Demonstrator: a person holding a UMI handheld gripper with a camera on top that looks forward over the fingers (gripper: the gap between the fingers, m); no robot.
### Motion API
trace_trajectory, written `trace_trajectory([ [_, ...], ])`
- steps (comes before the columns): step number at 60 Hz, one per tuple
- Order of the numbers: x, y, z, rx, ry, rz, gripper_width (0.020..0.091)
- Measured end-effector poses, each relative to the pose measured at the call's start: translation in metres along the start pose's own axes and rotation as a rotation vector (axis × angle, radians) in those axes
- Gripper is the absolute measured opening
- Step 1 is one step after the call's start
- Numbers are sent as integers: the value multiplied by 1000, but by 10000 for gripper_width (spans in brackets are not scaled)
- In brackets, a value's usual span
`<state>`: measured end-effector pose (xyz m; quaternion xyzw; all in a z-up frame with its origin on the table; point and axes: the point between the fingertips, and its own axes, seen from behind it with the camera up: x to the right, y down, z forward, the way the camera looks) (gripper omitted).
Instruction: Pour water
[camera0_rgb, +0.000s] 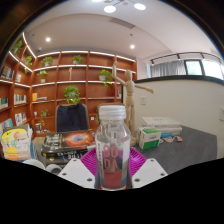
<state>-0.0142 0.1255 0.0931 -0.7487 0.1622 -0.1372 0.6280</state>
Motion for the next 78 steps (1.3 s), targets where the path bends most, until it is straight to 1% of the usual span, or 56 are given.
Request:
trace_trajectory([
  [1, 0, -2, 0, 12, -1, 7, 402],
  [3, -1, 0, 1, 10, -14, 26, 406],
  [4, -1, -1, 0, 20, -16, 33, 424],
  [8, -1, -2, 0, 40, -25, 33, 440],
  [9, -1, -2, 0, 42, -26, 33, 459],
  [13, -1, -1, -1, 45, -27, 34, 497],
  [16, -2, 1, -3, 32, -24, 29, 537],
  [18, -2, 4, -5, 15, -21, 20, 602],
  [25, 0, 11, -18, -27, -12, -12, 889],
  [26, -2, 12, -19, -31, -18, -14, 903],
  [30, -5, 13, -35, -41, -37, -29, 885],
  [37, -6, 12, -77, -59, -78, -68, 890],
  [50, 2, -22, -179, -45, -179, -107, 884],
  [58, 20, -39, -227, -35, -184, -114, 885],
  [64, 32, -41, -251, -40, -184, -123, 886],
  [68, 35, -38, -265, -44, -205, -118, 885],
  [74, 38, -37, -276, -21, -238, -100, 886],
  [78, 38, -37, -282, -20, -260, -92, 885],
])
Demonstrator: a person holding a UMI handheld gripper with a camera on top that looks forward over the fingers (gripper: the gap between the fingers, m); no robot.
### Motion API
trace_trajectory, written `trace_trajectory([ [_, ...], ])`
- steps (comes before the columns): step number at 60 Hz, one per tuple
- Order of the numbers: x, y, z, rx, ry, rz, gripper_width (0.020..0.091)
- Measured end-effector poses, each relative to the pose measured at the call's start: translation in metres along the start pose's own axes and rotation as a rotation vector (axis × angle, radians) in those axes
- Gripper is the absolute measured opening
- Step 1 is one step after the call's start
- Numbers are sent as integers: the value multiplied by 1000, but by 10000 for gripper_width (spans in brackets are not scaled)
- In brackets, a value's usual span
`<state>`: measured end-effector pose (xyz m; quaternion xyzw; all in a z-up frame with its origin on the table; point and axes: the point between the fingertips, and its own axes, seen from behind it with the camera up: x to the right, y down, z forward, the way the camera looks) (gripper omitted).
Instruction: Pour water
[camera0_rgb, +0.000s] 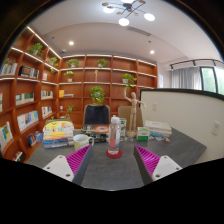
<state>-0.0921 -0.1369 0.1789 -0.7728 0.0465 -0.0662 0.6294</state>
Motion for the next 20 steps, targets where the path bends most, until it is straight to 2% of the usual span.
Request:
trace_trajectory([
  [15, 2, -17, -14, 60, -41, 35, 886],
  [20, 5, -15, -10, 56, -36, 41, 886],
])
